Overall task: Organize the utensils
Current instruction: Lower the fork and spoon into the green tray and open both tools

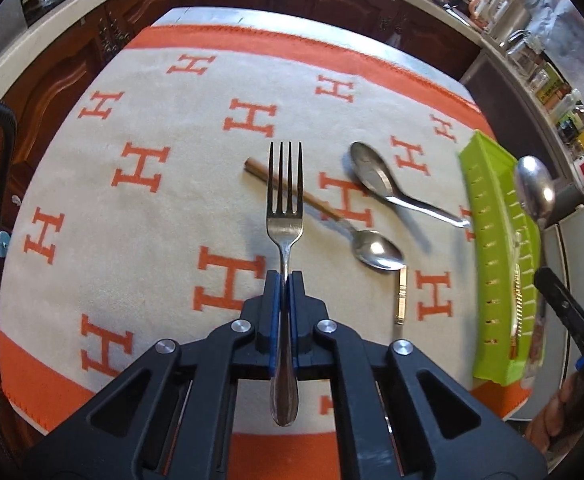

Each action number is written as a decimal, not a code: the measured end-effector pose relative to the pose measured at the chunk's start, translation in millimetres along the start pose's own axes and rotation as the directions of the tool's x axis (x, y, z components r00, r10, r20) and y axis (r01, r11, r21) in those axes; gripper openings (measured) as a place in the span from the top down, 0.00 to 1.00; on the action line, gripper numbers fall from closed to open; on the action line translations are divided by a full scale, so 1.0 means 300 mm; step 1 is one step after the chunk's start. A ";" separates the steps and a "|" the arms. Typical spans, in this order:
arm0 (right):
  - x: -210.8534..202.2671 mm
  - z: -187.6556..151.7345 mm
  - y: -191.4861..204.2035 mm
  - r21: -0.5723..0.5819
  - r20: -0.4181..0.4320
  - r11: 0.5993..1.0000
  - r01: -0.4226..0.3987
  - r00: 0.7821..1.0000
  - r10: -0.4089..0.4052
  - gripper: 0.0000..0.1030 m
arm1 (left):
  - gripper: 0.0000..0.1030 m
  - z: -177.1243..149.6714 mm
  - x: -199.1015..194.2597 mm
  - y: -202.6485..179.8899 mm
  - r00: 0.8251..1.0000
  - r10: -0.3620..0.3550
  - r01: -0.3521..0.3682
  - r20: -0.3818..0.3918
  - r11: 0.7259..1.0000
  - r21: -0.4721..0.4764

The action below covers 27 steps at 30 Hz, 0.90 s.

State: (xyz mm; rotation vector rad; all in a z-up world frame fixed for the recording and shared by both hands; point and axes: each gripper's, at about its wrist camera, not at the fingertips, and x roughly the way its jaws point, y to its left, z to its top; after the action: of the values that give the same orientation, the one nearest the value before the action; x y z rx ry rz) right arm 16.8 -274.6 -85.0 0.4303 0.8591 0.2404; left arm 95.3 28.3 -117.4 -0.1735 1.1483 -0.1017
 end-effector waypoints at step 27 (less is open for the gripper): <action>0.037 0.094 -0.426 0.161 -0.005 0.976 0.148 0.989 -0.149 0.93 | 0.98 0.054 0.141 -0.809 0.973 -0.167 0.209 -0.158 0.929 0.306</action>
State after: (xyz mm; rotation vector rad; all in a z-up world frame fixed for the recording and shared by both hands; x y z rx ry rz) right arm 49.9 -391.5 -134.8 0.5142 0.9022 0.0312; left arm 129.6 -215.8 -103.1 0.0138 1.2252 -0.4747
